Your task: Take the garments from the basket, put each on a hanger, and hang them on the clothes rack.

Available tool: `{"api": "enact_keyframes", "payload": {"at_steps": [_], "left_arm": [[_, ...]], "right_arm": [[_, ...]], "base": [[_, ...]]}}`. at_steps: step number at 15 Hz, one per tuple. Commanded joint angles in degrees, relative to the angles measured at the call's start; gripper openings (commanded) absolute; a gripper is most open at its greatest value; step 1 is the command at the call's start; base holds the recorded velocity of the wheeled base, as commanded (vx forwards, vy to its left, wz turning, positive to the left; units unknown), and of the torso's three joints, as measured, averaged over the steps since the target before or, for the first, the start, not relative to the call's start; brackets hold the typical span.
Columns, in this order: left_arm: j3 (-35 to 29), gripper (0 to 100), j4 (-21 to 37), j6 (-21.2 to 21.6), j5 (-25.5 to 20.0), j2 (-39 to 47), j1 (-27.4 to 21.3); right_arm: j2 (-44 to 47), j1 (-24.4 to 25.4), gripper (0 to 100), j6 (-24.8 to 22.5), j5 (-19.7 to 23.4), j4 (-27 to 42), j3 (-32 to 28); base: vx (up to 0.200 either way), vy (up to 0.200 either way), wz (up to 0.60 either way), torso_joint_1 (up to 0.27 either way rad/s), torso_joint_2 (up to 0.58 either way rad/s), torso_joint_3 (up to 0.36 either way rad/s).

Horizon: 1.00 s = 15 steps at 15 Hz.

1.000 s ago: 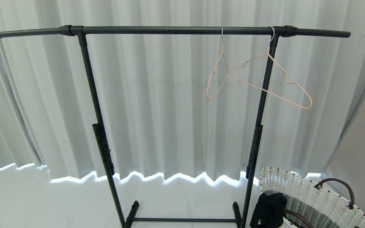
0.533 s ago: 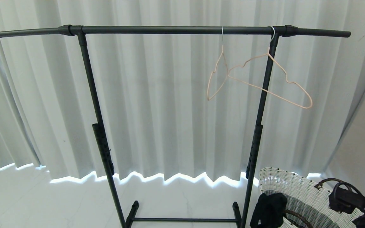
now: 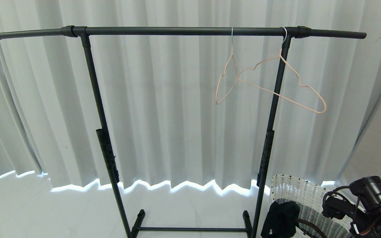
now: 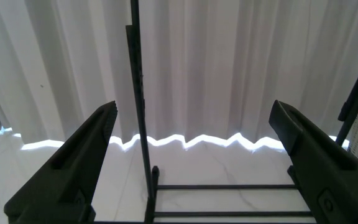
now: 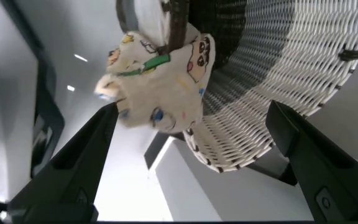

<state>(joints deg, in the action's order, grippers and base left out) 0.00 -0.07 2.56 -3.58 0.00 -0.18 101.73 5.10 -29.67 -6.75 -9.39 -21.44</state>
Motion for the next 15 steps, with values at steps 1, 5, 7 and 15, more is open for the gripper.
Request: {"api": "enact_keyframes", "payload": {"at_steps": [1, 5, 7, 15], "left_arm": [[0.0, 100, 0.0, 0.0, 0.0, 0.1, 0.0], [0.0, 100, 0.0, 0.0, 0.0, 0.0, 0.0], [0.0, 100, 0.0, 0.0, 0.0, 0.1, 0.0], [0.0, 100, 0.0, -0.1, 0.0, 0.0, -0.1]], "right_arm": [[5.4, 0.0, 100, 0.0, -1.5, -2.7, 0.0], [6.7, 0.1, 100, 0.0, -1.9, -3.1, 0.3], [8.7, 0.1, 100, 0.0, -2.3, -5.1, 0.4], [8.5, 0.0, 0, 0.3, -3.4, -7.4, 0.5]], "base": [[0.0, 0.0, 0.0, 0.0, 0.0, 0.0], [0.0, 0.0, 0.0, 0.0, 0.0, 0.0], [0.0, 0.0, 0.0, 0.0, 0.0, 0.0], [0.0, 0.0, 0.0, 0.0, 0.0, 0.0]]}}
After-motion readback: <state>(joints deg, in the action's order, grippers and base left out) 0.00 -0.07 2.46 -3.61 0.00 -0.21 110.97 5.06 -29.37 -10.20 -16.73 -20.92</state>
